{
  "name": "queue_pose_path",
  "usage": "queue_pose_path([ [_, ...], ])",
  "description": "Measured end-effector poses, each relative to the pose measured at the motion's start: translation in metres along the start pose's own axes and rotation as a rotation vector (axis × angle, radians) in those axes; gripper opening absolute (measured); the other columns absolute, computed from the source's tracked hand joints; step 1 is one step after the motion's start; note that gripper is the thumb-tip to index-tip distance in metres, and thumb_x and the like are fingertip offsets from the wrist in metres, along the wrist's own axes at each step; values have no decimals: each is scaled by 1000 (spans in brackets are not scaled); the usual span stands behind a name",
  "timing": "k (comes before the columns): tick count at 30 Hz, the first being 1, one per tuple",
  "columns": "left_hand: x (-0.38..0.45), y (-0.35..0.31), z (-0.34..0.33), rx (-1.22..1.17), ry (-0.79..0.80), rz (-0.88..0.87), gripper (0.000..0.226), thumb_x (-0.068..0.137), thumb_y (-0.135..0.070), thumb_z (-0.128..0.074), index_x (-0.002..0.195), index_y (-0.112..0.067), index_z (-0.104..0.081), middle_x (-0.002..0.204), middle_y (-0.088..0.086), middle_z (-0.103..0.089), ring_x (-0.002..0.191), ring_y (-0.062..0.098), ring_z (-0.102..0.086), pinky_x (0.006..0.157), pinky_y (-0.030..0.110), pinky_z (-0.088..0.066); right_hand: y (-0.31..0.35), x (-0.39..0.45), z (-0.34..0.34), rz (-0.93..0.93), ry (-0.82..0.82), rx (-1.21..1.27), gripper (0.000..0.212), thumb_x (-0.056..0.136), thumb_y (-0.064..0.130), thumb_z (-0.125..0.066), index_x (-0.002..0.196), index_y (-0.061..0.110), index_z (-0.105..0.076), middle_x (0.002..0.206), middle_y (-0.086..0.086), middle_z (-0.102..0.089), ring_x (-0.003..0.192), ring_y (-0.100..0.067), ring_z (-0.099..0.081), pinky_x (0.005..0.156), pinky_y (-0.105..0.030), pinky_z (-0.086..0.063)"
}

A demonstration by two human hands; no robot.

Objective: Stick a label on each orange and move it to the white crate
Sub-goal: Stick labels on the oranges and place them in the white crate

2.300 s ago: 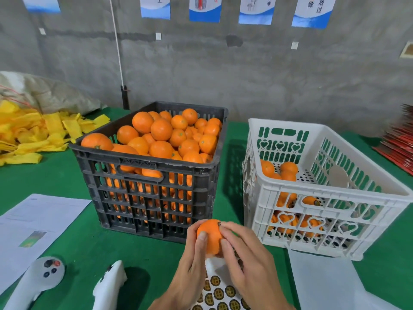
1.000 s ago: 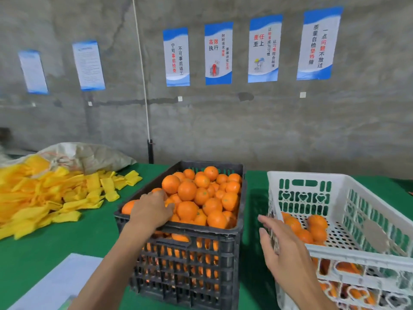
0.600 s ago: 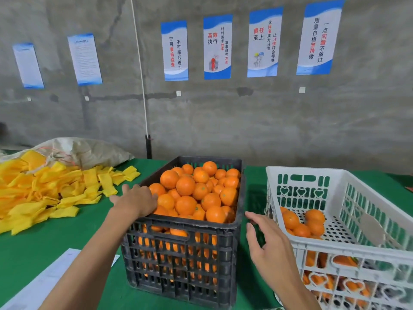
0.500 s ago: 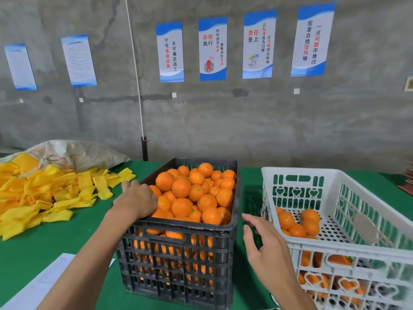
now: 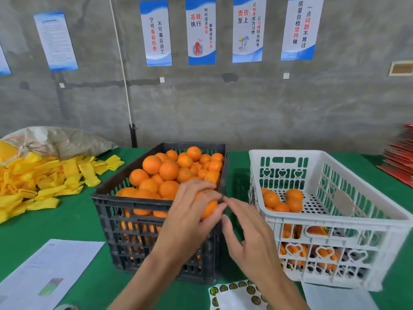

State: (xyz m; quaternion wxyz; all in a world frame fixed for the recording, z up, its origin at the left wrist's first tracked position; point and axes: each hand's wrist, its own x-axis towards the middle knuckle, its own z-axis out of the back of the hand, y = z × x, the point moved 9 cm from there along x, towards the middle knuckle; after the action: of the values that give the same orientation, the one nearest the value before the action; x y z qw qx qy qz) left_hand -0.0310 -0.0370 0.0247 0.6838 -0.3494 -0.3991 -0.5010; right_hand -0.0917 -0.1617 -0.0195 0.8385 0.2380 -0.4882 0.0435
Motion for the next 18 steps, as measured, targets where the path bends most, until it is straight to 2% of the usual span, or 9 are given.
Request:
queue_pose_path([
  [3,-34,-38,-33,-78,-35,-139,18,101,-23,-70,113,-10,-67,128,5,-61,125,25,-54,113,31,-37,-7,-23,10,30,0,73,40,102,17,-49,140,13,-57,132,7,-61,121,-8,-58,101,-21,-46],
  [5,-59,-42,-58,-148,-21,-95,19,102,-25,-69,115,-12,-64,129,2,-59,125,22,-53,113,31,-38,-26,-49,8,-6,104,31,42,101,16,-49,142,14,-55,126,6,-63,114,-8,-60,95,-22,-49],
  [8,-99,-32,-101,-319,82,131,23,103,-30,-66,122,-17,-63,131,-7,-56,125,17,-53,109,32,-43,-61,-91,1,-109,265,-27,40,103,21,-48,140,12,-59,115,1,-68,104,-13,-62,88,-28,-52],
  [11,-143,-19,-136,-426,205,377,21,103,-31,-65,121,-21,-66,127,-9,-59,121,17,-58,104,34,-48,-87,-126,-15,-224,416,-43,32,104,21,-53,135,21,-62,114,6,-69,104,-12,-61,87,-30,-51],
  [13,-172,-4,-152,-509,277,605,16,104,-38,-61,117,-30,-65,117,-17,-62,114,13,-63,96,28,-49,-102,-145,-25,-291,508,-39,28,105,22,-52,130,26,-65,116,10,-68,108,-13,-60,89,-29,-49],
  [14,-185,1,-157,-548,300,706,14,104,-43,-59,114,-36,-64,113,-17,-64,109,11,-64,91,23,-49,-110,-155,-30,-331,562,-48,27,105,26,-52,129,25,-65,121,11,-67,114,-12,-58,96,-30,-48],
  [16,-200,9,-160,-587,285,824,19,103,-52,-54,110,-38,-65,106,-15,-68,102,10,-66,84,15,-47,-125,-179,-36,-424,690,-59,42,102,47,-55,138,27,-60,142,16,-55,132,-2,-45,113,-24,-37],
  [18,-202,13,-159,-605,249,871,25,102,-56,-52,108,-36,-66,104,-14,-70,99,10,-66,80,12,-47,-135,-200,-39,-513,808,-3,71,92,68,-57,150,29,-48,154,26,-35,140,9,-27,117,-15,-18],
])
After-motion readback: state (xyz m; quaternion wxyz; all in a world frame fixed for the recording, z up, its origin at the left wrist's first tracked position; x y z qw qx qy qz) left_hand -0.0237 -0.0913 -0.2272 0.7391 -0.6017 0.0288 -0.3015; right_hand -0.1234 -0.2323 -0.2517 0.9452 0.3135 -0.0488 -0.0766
